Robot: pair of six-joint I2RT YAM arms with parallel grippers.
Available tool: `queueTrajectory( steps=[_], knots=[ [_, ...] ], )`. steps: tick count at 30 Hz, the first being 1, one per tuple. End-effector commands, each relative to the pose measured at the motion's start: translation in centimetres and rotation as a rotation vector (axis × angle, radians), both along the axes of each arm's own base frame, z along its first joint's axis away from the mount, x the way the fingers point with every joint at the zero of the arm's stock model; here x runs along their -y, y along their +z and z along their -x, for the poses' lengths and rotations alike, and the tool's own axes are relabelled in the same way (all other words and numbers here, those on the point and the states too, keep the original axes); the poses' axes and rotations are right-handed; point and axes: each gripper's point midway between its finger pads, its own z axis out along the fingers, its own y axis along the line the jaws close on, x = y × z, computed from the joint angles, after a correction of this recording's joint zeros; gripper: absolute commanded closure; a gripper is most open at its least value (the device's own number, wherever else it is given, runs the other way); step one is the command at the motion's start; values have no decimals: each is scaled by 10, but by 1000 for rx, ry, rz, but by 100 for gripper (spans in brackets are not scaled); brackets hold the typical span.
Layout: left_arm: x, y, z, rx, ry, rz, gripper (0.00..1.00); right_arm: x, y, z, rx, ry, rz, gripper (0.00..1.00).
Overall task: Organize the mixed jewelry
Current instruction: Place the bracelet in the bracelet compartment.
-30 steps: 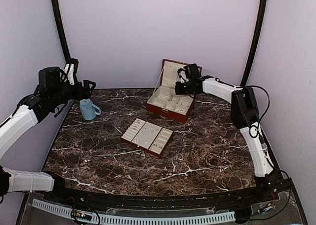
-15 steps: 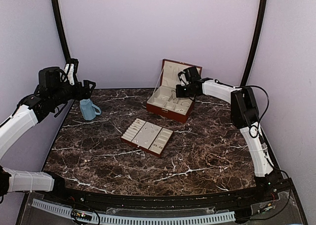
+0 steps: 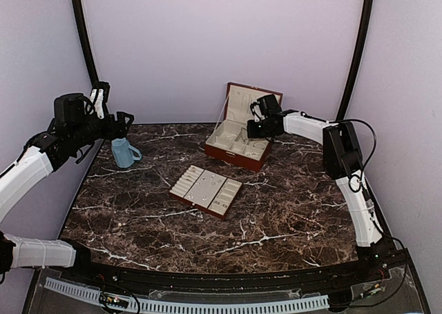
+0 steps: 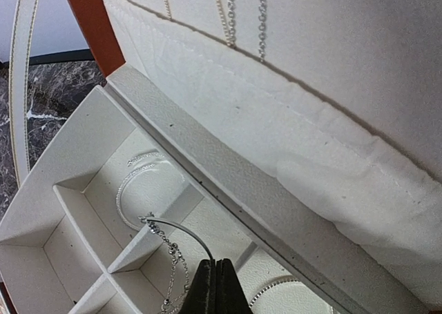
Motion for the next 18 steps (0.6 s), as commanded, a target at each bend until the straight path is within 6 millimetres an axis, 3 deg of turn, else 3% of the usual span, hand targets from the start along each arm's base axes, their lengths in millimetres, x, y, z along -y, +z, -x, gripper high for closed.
queueTrajectory(
  steps=[1, 7, 18],
  knots=[
    [-3, 3, 0, 19, 4, -11, 13, 5, 13, -5, 20, -20, -10, 99],
    [-3, 4, 1, 23, 2, -10, 13, 5, 12, -5, 14, -17, -19, 86],
    [-3, 6, 2, 27, 3, -8, 13, 3, 22, -5, 29, -6, -33, 78]
  ],
)
